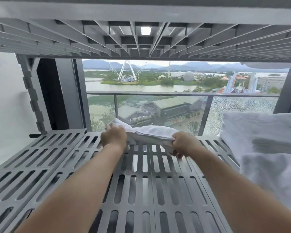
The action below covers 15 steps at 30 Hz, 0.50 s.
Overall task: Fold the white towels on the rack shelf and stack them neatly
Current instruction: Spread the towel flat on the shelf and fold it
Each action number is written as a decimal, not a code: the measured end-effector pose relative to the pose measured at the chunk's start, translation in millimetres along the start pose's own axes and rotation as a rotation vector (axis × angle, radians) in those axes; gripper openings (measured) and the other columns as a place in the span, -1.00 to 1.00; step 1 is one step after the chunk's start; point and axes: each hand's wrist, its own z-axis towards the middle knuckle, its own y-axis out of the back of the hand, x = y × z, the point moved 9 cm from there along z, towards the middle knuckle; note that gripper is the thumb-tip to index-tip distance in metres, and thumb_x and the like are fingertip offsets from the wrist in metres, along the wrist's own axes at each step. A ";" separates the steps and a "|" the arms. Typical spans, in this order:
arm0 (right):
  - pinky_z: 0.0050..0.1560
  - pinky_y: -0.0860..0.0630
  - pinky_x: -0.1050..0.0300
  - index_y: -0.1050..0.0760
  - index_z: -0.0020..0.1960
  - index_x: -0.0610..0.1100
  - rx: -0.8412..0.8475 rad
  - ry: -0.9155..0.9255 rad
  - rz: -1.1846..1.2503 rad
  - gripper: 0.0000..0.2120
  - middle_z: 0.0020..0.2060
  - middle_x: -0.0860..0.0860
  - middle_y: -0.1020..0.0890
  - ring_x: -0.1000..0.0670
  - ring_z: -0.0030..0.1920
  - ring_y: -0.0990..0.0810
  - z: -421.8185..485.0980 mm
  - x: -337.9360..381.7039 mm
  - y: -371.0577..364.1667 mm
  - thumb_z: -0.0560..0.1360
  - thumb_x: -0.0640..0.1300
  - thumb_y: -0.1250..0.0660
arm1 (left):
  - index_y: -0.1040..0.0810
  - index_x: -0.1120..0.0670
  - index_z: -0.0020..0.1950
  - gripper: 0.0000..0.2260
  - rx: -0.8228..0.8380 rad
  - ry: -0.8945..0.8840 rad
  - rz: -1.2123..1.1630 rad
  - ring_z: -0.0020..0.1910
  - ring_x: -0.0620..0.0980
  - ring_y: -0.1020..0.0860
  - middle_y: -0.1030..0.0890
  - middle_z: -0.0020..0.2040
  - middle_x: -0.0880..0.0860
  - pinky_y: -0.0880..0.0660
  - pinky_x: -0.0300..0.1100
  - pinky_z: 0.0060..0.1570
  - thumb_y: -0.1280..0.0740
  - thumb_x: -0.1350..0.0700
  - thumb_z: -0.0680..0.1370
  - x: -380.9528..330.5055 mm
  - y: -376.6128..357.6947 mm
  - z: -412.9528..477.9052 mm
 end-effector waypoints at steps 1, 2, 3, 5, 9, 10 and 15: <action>-0.13 -0.52 0.03 -0.56 0.08 -0.16 -0.135 0.015 -0.144 -0.76 -0.06 -0.14 -0.71 -0.18 -0.04 -0.70 3.7 8.4 5.5 0.52 -0.20 -0.16 | -0.47 0.13 0.38 -0.60 -0.030 -0.048 0.019 0.32 0.18 -0.44 -0.46 0.35 0.17 -0.53 0.04 0.09 -0.11 0.27 0.57 -15.4 1.5 -0.3; -0.07 -0.47 0.07 -0.57 0.12 -0.13 -0.202 0.035 -0.236 -0.75 0.02 -0.12 -0.69 -0.16 0.06 -0.66 4.6 18.1 2.2 0.53 -0.15 -0.20 | -0.47 0.12 0.37 -0.62 -0.048 -0.107 0.055 0.32 0.20 -0.45 -0.44 0.36 0.20 -0.54 0.05 0.09 -0.13 0.26 0.57 -31.3 -1.2 -1.9; -0.01 -0.46 0.08 -0.56 0.16 -0.10 -0.188 0.056 -0.284 -0.75 0.09 -0.10 -0.67 -0.14 0.14 -0.62 6.0 24.8 -9.2 0.54 -0.09 -0.23 | -0.46 0.14 0.38 -0.62 -0.055 -0.158 0.104 0.29 0.22 -0.48 -0.43 0.36 0.24 -0.55 0.06 0.07 -0.14 0.27 0.58 -42.8 -4.3 -4.5; 0.13 -0.50 0.05 -0.53 0.23 -0.05 -0.059 0.070 -0.380 -0.73 0.17 -0.07 -0.63 -0.12 0.22 -0.56 8.8 20.5 -31.2 0.56 -0.03 -0.26 | -0.44 0.24 0.40 -0.63 -0.025 -0.172 0.173 0.15 0.26 -0.60 -0.47 0.31 0.34 -0.61 0.07 -0.03 -0.15 0.30 0.59 -41.1 -5.5 -6.4; 0.00 -0.52 0.02 -0.59 0.10 -0.07 -0.340 -0.077 -0.199 -0.76 0.06 -0.12 -0.65 -0.18 0.07 -0.61 22.6 -17.5 37.4 0.55 -0.21 -0.18 | -0.53 0.15 0.22 -0.72 -0.179 -0.228 0.086 -0.24 0.13 -0.59 -0.57 -0.13 0.11 -0.60 -0.01 -0.24 -0.12 0.34 0.61 -20.9 37.0 12.2; -0.03 -0.51 0.01 -0.61 0.11 -0.06 -0.532 -0.076 -0.076 -0.72 0.04 -0.16 -0.65 -0.21 0.05 -0.61 20.5 -19.8 68.0 0.56 -0.24 -0.16 | -0.53 0.15 0.21 -0.72 -0.291 -0.237 0.050 -0.27 0.11 -0.59 -0.58 -0.17 0.10 -0.60 -0.02 -0.28 -0.09 0.31 0.64 -24.3 58.3 12.6; 0.00 -0.52 -0.03 -0.65 0.14 -0.05 -0.887 0.154 0.031 -0.72 0.04 -0.21 -0.60 -0.26 0.04 -0.60 9.0 -8.8 98.0 0.60 -0.20 -0.19 | -0.53 0.10 0.17 -0.70 -0.279 -0.151 -0.122 -0.17 0.15 -0.66 -0.65 -0.06 0.11 -0.60 -0.02 -0.24 -0.10 0.33 0.59 -30.8 53.5 2.7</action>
